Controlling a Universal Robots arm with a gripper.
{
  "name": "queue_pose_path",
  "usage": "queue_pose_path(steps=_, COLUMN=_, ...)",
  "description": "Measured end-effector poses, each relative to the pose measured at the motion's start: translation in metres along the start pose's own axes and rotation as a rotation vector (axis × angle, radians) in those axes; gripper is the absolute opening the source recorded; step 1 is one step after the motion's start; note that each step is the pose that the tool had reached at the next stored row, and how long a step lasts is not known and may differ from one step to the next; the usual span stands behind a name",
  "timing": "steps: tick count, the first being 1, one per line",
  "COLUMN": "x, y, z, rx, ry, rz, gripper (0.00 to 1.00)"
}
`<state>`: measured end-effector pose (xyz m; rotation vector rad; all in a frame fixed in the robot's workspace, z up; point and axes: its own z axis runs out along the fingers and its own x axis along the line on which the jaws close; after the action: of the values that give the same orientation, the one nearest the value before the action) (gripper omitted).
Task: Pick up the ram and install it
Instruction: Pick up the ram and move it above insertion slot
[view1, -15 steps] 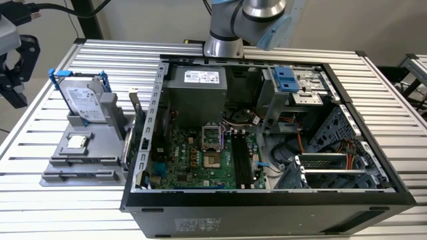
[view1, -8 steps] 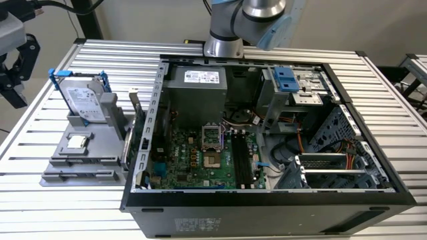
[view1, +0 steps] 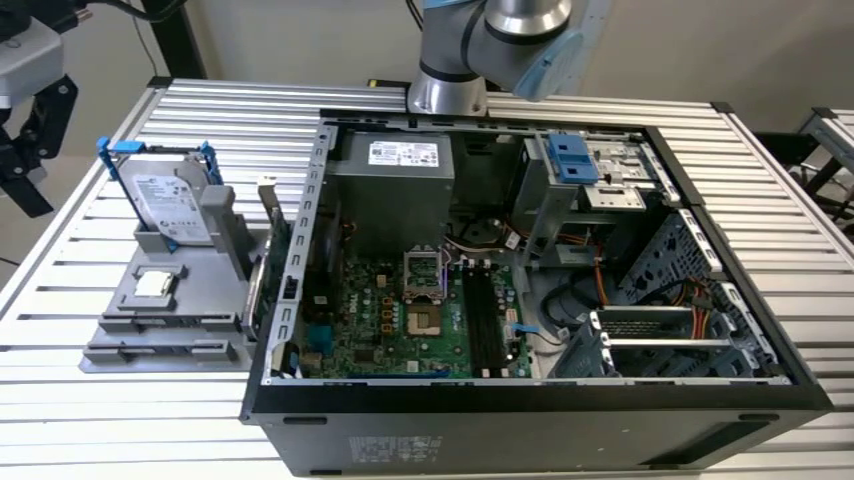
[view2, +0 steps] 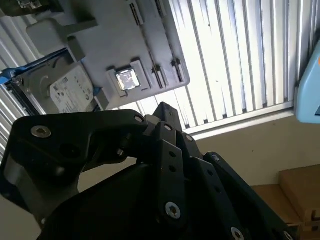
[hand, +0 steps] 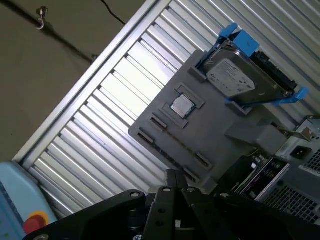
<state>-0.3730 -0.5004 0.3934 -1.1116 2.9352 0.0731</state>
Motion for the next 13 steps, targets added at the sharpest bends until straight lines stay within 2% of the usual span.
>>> queue_pose_path(steps=13, x=0.0003, y=0.0004, z=0.0, rx=-0.0032, ry=0.0087, rz=-0.204, gripper=0.0)
